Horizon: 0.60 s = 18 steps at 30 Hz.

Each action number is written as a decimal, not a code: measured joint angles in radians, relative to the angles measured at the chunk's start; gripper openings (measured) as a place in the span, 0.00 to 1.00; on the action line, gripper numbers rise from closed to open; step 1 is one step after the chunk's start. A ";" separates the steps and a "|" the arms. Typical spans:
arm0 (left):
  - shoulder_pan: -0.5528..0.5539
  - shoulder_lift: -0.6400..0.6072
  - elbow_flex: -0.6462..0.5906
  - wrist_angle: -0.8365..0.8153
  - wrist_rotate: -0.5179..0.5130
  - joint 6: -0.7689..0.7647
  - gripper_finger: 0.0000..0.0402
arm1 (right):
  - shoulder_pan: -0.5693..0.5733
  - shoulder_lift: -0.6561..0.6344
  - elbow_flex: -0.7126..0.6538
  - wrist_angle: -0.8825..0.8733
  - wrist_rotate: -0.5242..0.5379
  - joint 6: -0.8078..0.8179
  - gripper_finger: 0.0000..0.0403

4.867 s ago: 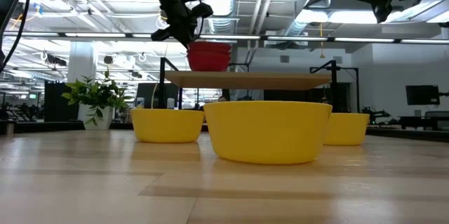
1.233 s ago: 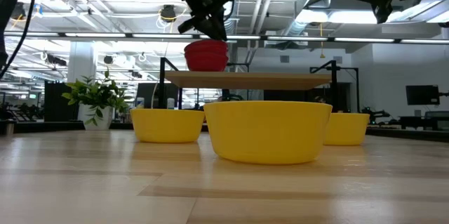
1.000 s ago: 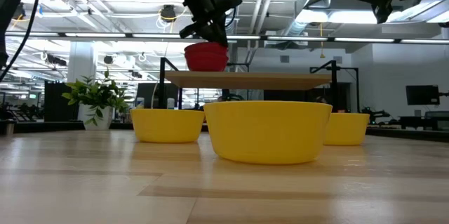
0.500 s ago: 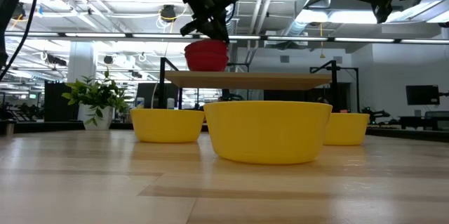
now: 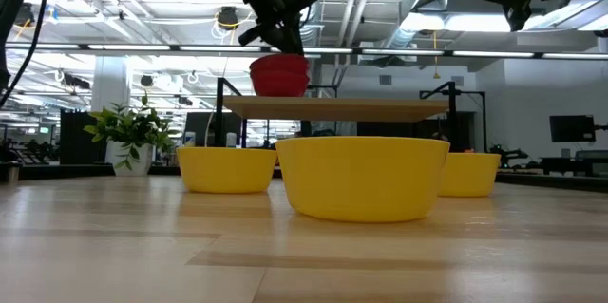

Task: Pick & Place Mini bowls
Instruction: Stack the white bowl on the white bowls on the shelf

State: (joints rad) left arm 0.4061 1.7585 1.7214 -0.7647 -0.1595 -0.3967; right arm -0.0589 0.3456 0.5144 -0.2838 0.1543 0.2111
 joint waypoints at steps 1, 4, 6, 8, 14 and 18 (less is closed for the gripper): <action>0.000 0.006 0.000 -0.002 0.001 0.000 0.17 | 0.000 0.000 0.000 0.000 0.000 0.000 0.04; -0.001 0.012 0.000 -0.003 0.018 0.000 0.17 | 0.000 0.000 0.000 0.000 0.001 0.001 0.04; -0.002 0.016 0.000 -0.002 0.019 0.000 0.17 | 0.000 0.000 0.000 0.000 0.001 0.001 0.04; -0.002 0.019 0.000 -0.008 0.019 0.000 0.17 | 0.000 0.000 0.000 0.000 0.001 0.001 0.04; -0.001 0.033 0.000 -0.019 0.022 -0.001 0.17 | 0.000 0.000 0.000 0.000 0.002 0.001 0.04; -0.002 0.038 -0.001 -0.025 0.026 -0.004 0.17 | 0.000 0.000 0.000 0.000 0.002 0.001 0.04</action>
State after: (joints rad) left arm 0.4042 1.7968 1.7206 -0.7893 -0.1334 -0.4004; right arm -0.0591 0.3454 0.5144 -0.2836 0.1558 0.2119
